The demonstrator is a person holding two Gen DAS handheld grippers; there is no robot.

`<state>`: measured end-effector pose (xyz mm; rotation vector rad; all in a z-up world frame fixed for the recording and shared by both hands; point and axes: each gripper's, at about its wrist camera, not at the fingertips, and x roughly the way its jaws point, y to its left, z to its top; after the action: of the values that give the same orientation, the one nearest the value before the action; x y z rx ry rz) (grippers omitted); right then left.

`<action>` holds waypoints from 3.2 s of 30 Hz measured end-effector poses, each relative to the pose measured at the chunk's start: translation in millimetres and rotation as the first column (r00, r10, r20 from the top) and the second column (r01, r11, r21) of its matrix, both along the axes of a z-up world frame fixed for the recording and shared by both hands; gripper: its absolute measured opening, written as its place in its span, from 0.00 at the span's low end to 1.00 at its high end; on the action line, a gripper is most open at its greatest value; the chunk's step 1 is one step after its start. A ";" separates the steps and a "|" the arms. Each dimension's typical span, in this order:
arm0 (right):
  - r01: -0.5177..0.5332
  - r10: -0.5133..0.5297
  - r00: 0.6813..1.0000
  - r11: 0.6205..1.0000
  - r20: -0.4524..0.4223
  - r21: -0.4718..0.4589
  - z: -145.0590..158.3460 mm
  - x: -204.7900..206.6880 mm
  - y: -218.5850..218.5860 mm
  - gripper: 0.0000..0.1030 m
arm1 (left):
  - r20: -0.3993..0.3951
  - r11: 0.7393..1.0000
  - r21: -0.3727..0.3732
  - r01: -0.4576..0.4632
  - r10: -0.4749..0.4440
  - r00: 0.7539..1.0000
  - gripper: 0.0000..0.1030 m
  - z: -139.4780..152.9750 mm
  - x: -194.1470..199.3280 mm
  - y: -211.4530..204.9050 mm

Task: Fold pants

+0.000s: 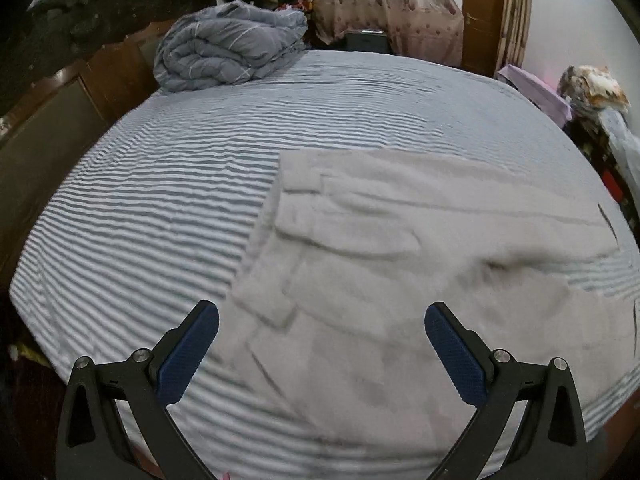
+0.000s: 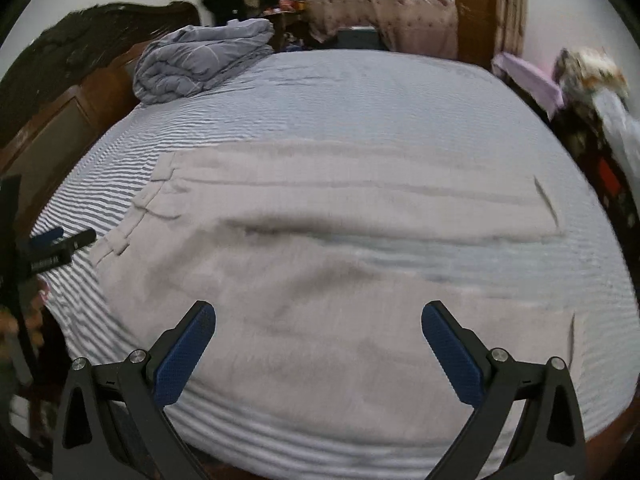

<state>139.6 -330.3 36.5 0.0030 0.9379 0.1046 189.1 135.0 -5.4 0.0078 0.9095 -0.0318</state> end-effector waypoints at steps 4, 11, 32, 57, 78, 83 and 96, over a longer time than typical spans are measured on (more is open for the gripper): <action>-0.034 0.034 0.999 0.999 -0.003 -0.012 3.9 43.7 1.6 0.99 | -0.041 0.998 -0.065 -0.011 0.009 0.999 0.99 -9.6 52.8 28.8; -0.034 0.036 0.999 0.998 -0.033 0.045 -14.0 112.4 -2.4 0.99 | -0.086 0.989 -0.127 -0.069 0.059 0.995 0.99 -37.2 149.4 69.4; -0.086 0.087 0.992 0.996 -0.090 0.012 -92.5 222.6 12.4 0.99 | -0.156 0.956 -0.258 0.139 -0.183 0.971 0.65 -108.3 264.4 57.3; -0.359 0.371 0.890 0.929 -0.266 0.092 -131.4 366.4 -6.9 0.95 | -0.152 0.915 -0.387 0.110 -0.181 0.972 0.59 -106.0 274.0 93.9; -0.511 0.527 0.786 0.848 -0.323 0.141 -156.5 383.0 -14.9 0.44 | -0.065 0.937 -0.270 0.224 -0.250 0.966 0.50 -111.7 283.7 56.2; -0.553 0.540 0.779 0.831 -0.318 0.055 -145.5 370.3 -0.5 0.10 | -0.045 0.946 -0.243 0.214 -0.231 0.972 0.49 -100.3 278.0 51.9; -0.475 0.417 0.876 0.833 -0.241 -0.284 -143.3 349.6 31.9 0.06 | -0.022 0.975 -0.149 0.165 -0.170 0.985 0.49 -89.9 271.5 42.3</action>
<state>489.3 -298.5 -106.8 -0.5394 1.1054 0.3852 460.7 177.2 -95.3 -0.0536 0.9374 -0.2566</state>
